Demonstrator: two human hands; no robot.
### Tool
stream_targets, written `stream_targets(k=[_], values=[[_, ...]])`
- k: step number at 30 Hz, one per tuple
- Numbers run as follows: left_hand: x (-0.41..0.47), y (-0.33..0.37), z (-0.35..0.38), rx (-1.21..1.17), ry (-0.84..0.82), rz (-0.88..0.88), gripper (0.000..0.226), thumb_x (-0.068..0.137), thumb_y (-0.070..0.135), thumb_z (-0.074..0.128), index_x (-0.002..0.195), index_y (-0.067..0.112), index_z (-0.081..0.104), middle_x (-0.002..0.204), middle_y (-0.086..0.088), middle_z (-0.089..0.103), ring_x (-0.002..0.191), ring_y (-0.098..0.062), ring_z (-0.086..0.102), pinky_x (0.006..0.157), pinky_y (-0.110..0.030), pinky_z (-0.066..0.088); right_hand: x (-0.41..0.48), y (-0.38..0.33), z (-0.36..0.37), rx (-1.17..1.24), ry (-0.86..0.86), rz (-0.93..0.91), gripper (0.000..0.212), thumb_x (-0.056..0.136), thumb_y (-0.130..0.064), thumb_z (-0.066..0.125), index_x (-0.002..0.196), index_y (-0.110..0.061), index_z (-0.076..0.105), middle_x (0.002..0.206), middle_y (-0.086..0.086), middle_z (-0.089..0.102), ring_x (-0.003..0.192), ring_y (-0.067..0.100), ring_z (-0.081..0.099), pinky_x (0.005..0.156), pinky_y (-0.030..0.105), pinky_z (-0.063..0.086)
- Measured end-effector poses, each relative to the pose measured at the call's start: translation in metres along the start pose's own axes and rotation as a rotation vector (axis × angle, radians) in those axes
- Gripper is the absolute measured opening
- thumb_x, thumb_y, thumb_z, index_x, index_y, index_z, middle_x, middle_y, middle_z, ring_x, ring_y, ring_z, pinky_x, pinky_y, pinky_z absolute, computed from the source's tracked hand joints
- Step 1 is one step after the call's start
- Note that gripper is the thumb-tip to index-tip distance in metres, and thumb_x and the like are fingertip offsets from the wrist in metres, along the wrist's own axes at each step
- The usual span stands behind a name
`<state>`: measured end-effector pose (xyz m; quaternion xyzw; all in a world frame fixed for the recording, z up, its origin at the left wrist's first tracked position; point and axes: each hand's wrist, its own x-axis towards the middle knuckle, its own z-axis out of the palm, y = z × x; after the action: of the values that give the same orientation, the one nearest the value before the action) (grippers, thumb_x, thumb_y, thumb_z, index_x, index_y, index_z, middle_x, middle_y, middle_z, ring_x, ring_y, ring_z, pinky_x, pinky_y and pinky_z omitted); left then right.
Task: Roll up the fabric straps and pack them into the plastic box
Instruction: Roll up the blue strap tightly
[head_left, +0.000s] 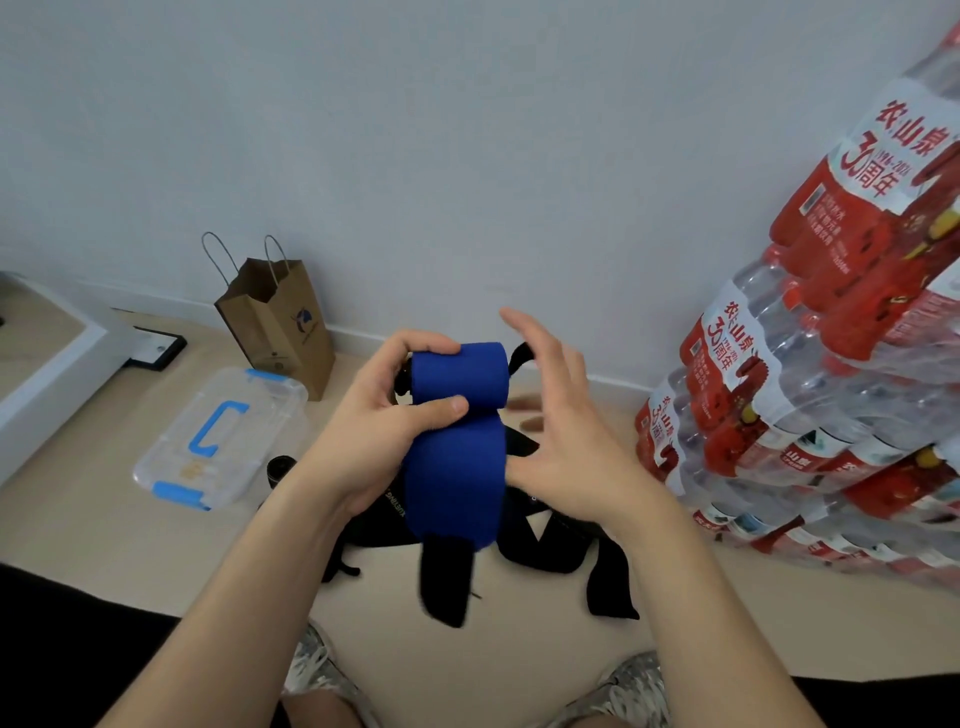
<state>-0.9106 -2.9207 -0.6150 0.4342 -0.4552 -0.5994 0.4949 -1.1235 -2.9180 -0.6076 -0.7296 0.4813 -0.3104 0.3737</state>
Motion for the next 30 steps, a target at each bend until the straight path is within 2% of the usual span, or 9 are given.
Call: stream_targets(k=[3, 4, 6, 9, 12, 16, 21, 26, 30], values=[[0.002, -0.002, 0.001, -0.023, 0.035, -0.022, 0.025, 0.086, 0.001, 0.065, 0.104, 0.018, 0.071, 0.111, -0.011, 0.075, 0.09, -0.027, 0.073, 0.072, -0.043, 0.062, 0.002, -0.001, 0.006, -0.185, 0.078, -0.158, 0.092, 0.082, -0.021, 0.089, 0.144, -0.07, 0.042, 0.166, -0.021, 0.004, 0.128, -0.017, 0.047, 0.092, 0.007, 0.05], [0.003, -0.001, 0.002, -0.052, 0.052, -0.025, 0.022, 0.092, 0.001, 0.06, 0.098, 0.018, 0.072, 0.103, -0.007, 0.076, 0.086, -0.023, 0.072, 0.069, -0.038, 0.06, 0.002, 0.001, 0.005, -0.175, 0.086, -0.188, 0.077, 0.084, -0.021, 0.089, 0.137, -0.066, 0.055, 0.167, -0.02, 0.009, 0.135, -0.022, 0.037, 0.099, 0.0, 0.039], [0.004, 0.001, 0.003, -0.083, 0.092, -0.033, 0.032, 0.101, 0.005, 0.049, 0.088, 0.019, 0.075, 0.093, -0.001, 0.074, 0.081, -0.017, 0.071, 0.066, -0.034, 0.058, 0.003, 0.002, 0.003, -0.186, 0.098, -0.198, 0.049, 0.086, -0.019, 0.089, 0.116, -0.056, 0.077, 0.163, -0.019, 0.031, 0.148, -0.01, 0.031, 0.106, -0.002, 0.025], [0.005, 0.001, 0.002, -0.126, 0.102, -0.076, 0.039, 0.105, 0.011, 0.042, 0.091, 0.013, 0.078, 0.103, -0.007, 0.076, 0.087, -0.021, 0.076, 0.07, -0.037, 0.064, 0.003, 0.004, 0.006, -0.088, 0.136, -0.177, 0.035, 0.086, -0.01, 0.088, 0.102, -0.041, 0.086, 0.14, -0.017, 0.06, 0.129, -0.004, 0.056, 0.1, 0.004, 0.039], [0.001, -0.003, 0.003, -0.128, 0.041, -0.159, 0.039, 0.103, 0.019, 0.045, 0.12, 0.011, 0.079, 0.123, -0.014, 0.075, 0.109, -0.034, 0.077, 0.086, -0.055, 0.065, 0.006, 0.0, 0.008, 0.027, 0.264, -0.076, 0.019, 0.092, -0.035, 0.084, 0.112, -0.035, 0.084, 0.114, -0.017, 0.071, 0.11, 0.001, 0.067, 0.088, 0.02, 0.055], [-0.004, -0.006, 0.009, -0.083, -0.062, -0.182, 0.051, 0.09, 0.022, 0.047, 0.132, 0.01, 0.074, 0.13, -0.016, 0.074, 0.117, -0.037, 0.073, 0.089, -0.061, 0.064, 0.007, 0.0, 0.007, 0.063, 0.347, 0.062, 0.021, 0.095, -0.038, 0.081, 0.115, -0.033, 0.082, 0.104, -0.011, 0.076, 0.102, 0.009, 0.072, 0.09, 0.046, 0.062], [-0.008, -0.007, 0.012, 0.127, -0.11, -0.077, 0.03, 0.103, 0.019, 0.073, 0.133, 0.02, 0.074, 0.127, -0.005, 0.078, 0.116, -0.031, 0.076, 0.087, -0.055, 0.066, 0.007, 0.007, 0.009, 0.235, 0.264, 0.174, 0.024, 0.094, -0.03, 0.083, 0.11, -0.036, 0.066, 0.1, -0.017, 0.076, 0.095, 0.008, 0.075, 0.08, 0.039, 0.064], [-0.01, -0.007, 0.02, 0.177, -0.099, -0.035, 0.069, 0.087, -0.002, 0.086, 0.143, 0.026, 0.057, 0.13, 0.01, 0.07, 0.114, -0.023, 0.076, 0.081, -0.046, 0.068, 0.009, 0.015, 0.012, 0.648, 0.121, 0.397, 0.05, 0.067, -0.032, 0.075, 0.114, -0.016, 0.07, 0.104, 0.003, 0.081, 0.096, 0.021, 0.076, 0.08, 0.04, 0.057], [-0.008, -0.006, 0.018, 0.336, -0.132, 0.061, 0.082, 0.078, -0.014, 0.084, 0.142, 0.028, 0.054, 0.126, 0.01, 0.071, 0.109, -0.02, 0.076, 0.088, -0.04, 0.066, 0.002, 0.016, 0.019, 0.844, -0.061, 0.406, 0.052, 0.083, -0.038, 0.073, 0.133, -0.025, 0.064, 0.122, 0.006, 0.078, 0.107, 0.025, 0.077, 0.086, 0.047, 0.065]])
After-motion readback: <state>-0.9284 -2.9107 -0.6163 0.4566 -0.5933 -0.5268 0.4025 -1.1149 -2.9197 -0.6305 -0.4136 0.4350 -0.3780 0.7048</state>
